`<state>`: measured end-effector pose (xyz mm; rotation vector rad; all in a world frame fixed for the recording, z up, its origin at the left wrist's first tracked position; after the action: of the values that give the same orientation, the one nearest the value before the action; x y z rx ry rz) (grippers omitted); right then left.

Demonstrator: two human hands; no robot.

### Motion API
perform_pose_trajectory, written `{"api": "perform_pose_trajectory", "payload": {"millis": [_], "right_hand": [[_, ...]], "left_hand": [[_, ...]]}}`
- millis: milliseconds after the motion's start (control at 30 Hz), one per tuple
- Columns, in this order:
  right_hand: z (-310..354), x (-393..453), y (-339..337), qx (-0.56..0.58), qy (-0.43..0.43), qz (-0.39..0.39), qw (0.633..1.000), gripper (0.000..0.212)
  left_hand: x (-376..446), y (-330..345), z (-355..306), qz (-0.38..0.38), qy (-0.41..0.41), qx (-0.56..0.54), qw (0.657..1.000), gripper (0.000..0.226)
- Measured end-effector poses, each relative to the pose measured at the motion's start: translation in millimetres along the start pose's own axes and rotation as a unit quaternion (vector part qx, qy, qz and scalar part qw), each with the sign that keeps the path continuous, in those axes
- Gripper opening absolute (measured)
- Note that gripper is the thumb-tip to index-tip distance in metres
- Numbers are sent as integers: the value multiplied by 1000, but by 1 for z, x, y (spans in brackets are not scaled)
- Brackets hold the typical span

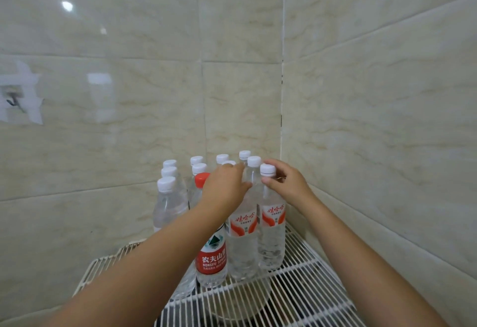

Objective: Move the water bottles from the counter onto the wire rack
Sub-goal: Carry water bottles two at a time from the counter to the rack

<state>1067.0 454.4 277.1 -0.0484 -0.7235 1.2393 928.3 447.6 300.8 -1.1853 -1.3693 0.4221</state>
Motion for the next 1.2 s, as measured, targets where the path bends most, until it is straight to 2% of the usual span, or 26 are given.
{"api": "perform_pose_trajectory", "payload": {"millis": [133, 200, 233, 300, 367, 467, 567, 633, 700, 867, 933, 1033, 1133, 1200], "right_hand": [[4, 0, 17, -78, -46, -39, 995, 41], [51, -30, 62, -123, -90, 33, 988, 45], [56, -30, 64, -161, -101, 33, 981, 50], [68, -23, 66, -238, -136, 3, 962, 52], [82, -15, 58, -271, -182, -36, 945, 46], [105, -21, 59, -269, -258, -69, 926, 46], [117, -27, 73, -285, -316, -87, 901, 38], [131, -36, 101, -276, -343, -64, 896, 34], [147, -45, 139, -254, -358, -14, 898, 40], [196, -86, 232, -172, -383, 90, 903, 55], [218, -109, 264, -138, -383, 127, 904, 54], [249, -156, 317, -126, -410, 183, 885, 48], [279, -214, 374, -99, -467, 195, 857, 46], [302, -253, 410, -93, -470, 233, 846, 46]], "left_hand": [[-8, -8, 6, 18, 27, 49, 998, 42], [-59, -57, 47, -4, -14, 110, 994, 43], [-58, -61, 54, -31, 3, 132, 991, 43], [-56, -73, 74, -70, -2, 179, 981, 41], [-55, -81, 84, -74, -16, 214, 974, 41], [-58, -82, 89, -77, -29, 205, 975, 41], [-65, -81, 93, -111, -41, 153, 981, 39], [-82, -88, 110, -114, -69, 133, 982, 49], [-109, -97, 143, -111, -138, 156, 972, 44], [-199, -139, 224, -91, -289, 242, 922, 43], [-238, -157, 249, -81, -343, 260, 899, 42], [-300, -182, 286, -80, -405, 284, 865, 43], [-363, -206, 321, -88, -455, 307, 831, 43], [-404, -224, 346, -91, -485, 307, 813, 44]]}}
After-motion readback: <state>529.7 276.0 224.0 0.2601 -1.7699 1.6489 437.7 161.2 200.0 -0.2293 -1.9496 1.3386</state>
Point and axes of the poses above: each hand's wrist, its own x-axis towards the middle knuckle, its own y-axis out of the palm, z = x × y, the point moved 2 cm from there along x, towards the middle knuckle, and after that the axes turned 6 degrees about -z, right-handed, at the moved point
